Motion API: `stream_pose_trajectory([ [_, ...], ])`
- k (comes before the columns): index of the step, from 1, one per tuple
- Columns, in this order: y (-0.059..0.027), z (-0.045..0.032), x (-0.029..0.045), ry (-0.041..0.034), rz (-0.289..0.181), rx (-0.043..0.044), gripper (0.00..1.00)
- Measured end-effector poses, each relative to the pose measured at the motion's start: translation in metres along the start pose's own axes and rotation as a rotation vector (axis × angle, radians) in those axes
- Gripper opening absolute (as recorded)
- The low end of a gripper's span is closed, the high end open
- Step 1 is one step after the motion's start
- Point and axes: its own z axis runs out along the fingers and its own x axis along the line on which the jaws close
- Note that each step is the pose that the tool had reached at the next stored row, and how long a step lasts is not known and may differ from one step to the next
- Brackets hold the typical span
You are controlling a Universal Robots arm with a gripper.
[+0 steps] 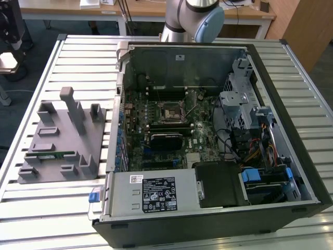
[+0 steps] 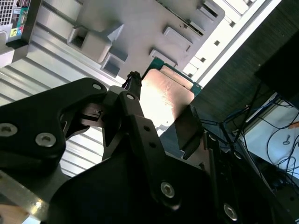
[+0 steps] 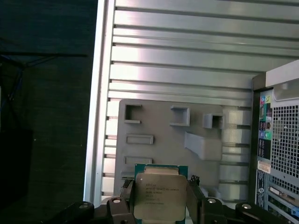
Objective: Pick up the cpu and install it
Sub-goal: 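Pick up the cpu and move it towards the insertion slot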
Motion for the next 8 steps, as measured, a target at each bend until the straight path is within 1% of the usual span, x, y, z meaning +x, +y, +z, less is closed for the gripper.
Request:
stream_pose_trajectory([
  [8,-0.001,0.0005,-0.0203,0.0,0.0,0.0,0.54],
])
